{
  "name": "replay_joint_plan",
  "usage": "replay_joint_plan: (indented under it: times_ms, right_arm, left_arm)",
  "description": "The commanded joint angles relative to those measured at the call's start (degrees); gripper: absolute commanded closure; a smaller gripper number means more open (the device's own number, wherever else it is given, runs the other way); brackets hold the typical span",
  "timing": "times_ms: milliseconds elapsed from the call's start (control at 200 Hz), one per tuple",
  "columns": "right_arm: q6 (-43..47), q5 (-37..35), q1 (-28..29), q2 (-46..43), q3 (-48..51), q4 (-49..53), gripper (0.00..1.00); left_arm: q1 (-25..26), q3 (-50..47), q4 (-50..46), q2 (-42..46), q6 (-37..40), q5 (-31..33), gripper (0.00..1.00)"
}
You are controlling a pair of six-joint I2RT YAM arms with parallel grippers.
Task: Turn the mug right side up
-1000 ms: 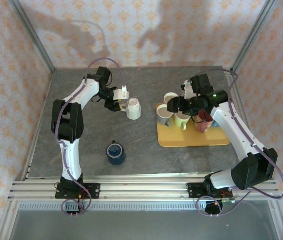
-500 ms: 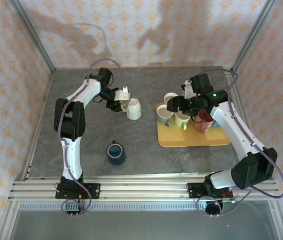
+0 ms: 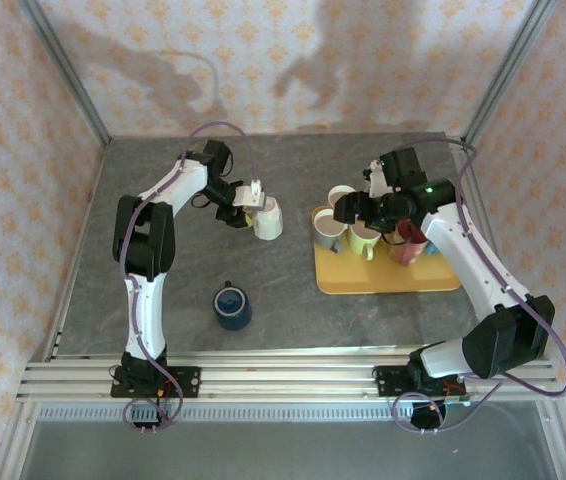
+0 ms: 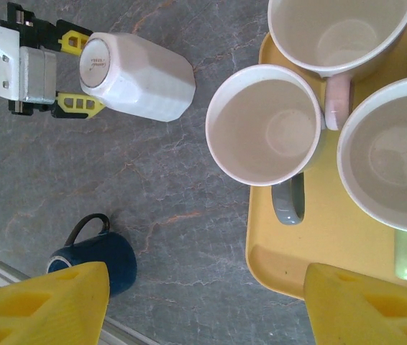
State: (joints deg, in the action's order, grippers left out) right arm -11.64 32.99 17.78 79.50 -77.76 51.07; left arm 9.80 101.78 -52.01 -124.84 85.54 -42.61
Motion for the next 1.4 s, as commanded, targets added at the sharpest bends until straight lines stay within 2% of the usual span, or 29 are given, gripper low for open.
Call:
replay_joint_plan:
  times_ms: [0,85,350,896,1301,1396]
  right_arm:
    - [-0.7,-1.0,-0.4,-1.4,-1.1,1.2,0.28]
    - [-0.7,-1.0,-0.4,-1.6,-1.2,1.2,0.28]
    - [-0.9,-1.0,-0.4,-1.4,-1.2,1.1,0.28]
    - [-1.0,-0.8,-0.4,-2.4,1.0,-0.1,0.28]
    - [-0.1,1.5,-0.4,-4.2,3.8,-4.0,0.27]
    - [0.5,3.0,-0.4,-5.0,4.7,-5.6,0.28]
  left_arm:
    - [0.5,1.4,-1.1,-1.1,0.4,1.1,0.56]
    - [0.6,1.6,-1.2,-1.4,0.6,1.3,0.62]
    - [0.7,1.5,-0.5,-1.2,0.3,1.2,0.66]
    - [0.7,-2.7,4.1,3.4,-5.9,-4.4,1.00]
    - [0.7,-12.3,14.5,15.0,-17.6,-11.8,1.00]
    - [0.7,-13.9,16.6,20.0,-21.0,-13.3,1.00]
